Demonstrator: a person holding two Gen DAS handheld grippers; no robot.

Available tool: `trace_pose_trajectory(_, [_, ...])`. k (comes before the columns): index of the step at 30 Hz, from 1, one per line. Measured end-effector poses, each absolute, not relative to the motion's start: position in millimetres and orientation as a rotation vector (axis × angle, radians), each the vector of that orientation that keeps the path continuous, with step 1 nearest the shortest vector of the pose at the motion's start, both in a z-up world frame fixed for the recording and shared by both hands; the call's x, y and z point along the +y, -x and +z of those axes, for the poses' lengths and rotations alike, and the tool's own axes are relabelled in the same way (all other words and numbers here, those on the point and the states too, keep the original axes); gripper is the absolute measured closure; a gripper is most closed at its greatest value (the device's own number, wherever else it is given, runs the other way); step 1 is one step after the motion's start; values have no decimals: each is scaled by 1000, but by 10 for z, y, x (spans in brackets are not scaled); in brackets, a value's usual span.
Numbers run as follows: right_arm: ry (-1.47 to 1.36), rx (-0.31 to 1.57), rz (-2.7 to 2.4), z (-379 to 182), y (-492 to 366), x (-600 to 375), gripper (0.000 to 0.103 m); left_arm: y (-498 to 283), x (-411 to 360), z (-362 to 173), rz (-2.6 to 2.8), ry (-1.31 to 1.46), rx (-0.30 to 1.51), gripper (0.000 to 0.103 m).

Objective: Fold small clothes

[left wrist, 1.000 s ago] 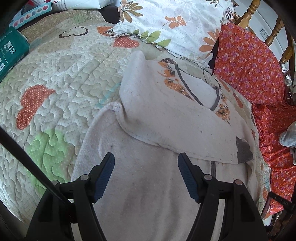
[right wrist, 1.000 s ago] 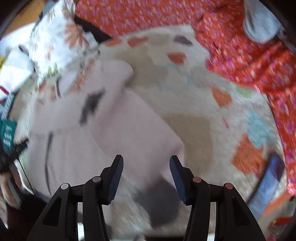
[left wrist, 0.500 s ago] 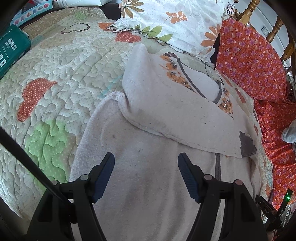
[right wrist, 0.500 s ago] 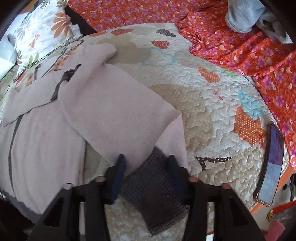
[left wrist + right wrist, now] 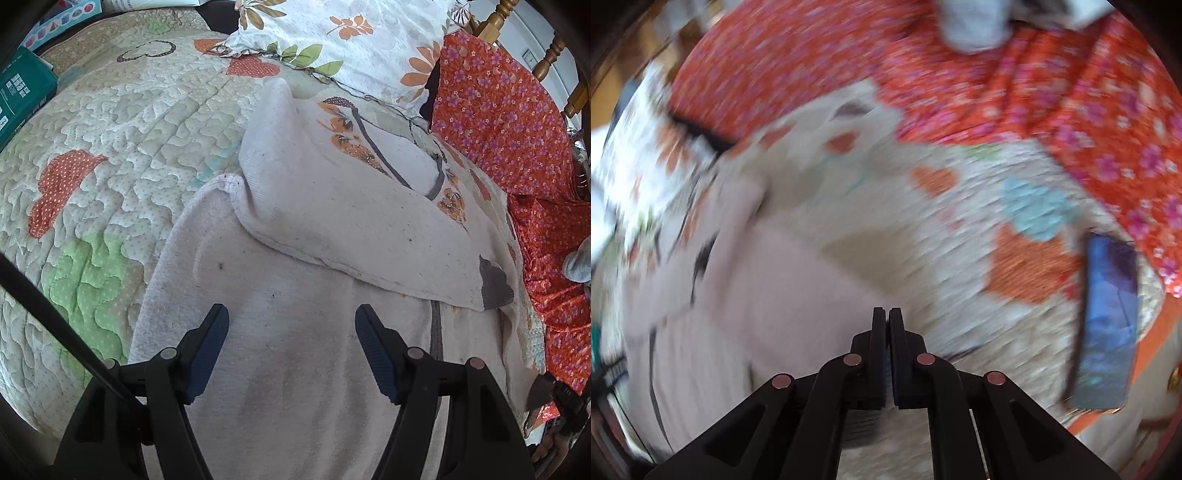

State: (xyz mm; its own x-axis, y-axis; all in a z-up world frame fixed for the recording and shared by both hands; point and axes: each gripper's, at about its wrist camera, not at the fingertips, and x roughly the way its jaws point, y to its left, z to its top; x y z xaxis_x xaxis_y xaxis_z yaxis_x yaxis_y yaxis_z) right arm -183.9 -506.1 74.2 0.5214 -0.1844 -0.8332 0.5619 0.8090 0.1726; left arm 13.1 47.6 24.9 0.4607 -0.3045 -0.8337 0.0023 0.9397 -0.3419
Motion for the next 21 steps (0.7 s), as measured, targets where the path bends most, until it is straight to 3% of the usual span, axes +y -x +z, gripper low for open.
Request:
trace_pose_trajectory(10, [-600, 779, -699, 1283, 2179, -6098, 101, -152, 507, 281, -211, 354, 1087, 33])
trace_pose_trajectory(15, [-627, 766, -523, 1475, 1817, -5744, 101, -151, 562, 353, -217, 364, 1073, 33])
trace_pose_trajectory(21, [-663, 783, -176, 1580, 769, -4754, 101, -179, 872, 535, -206, 458, 1020, 33])
